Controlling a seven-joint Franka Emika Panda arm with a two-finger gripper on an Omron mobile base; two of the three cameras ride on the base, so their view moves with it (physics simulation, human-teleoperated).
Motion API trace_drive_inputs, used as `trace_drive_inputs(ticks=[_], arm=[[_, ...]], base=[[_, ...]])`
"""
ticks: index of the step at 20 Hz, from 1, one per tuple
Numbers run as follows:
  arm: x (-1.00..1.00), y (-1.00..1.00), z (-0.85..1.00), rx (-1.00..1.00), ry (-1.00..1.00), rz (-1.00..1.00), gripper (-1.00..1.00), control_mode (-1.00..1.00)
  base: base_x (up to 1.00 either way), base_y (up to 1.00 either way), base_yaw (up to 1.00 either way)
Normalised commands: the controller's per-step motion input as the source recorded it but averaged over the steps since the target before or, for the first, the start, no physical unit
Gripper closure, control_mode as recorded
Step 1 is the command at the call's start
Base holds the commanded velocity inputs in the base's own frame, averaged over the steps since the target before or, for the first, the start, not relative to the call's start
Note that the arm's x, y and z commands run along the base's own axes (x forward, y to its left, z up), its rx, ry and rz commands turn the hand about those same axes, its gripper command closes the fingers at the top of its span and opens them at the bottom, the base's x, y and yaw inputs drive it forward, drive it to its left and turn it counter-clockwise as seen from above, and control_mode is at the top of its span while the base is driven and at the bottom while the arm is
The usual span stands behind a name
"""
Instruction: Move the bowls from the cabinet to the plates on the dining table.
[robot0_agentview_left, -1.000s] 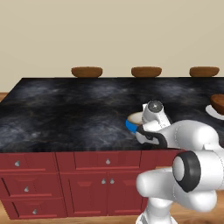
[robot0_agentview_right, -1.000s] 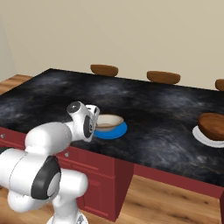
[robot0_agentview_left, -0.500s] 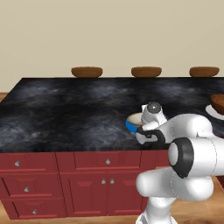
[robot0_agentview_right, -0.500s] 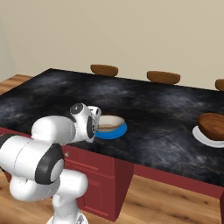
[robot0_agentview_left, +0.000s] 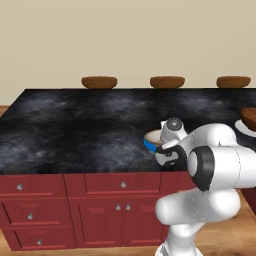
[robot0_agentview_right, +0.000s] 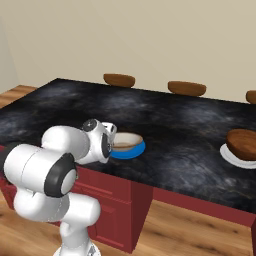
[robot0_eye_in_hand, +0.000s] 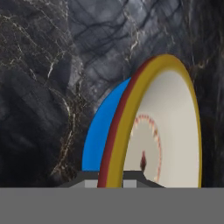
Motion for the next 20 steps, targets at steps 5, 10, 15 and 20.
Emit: trace_drive_inputs(ticks=[5,10,15,20], arm=[[0.11,-0.02,-0.12,0.0,0.0,0.0,1.0,-1.0],[0.11,-0.03,-0.14,0.0,0.0,0.0,1.0,-1.0],[0.04,0.0,-0.1,0.0,0.0,0.0,1.0,-1.0],[-0.01,0.0,-0.03,0.0,0.0,0.0,-1.0,-1.0]], base=[[0.0,0.0,0.0],[0.0,0.0,0.0],[0.0,0.0,0.0],[0.0,0.0,0.0]])
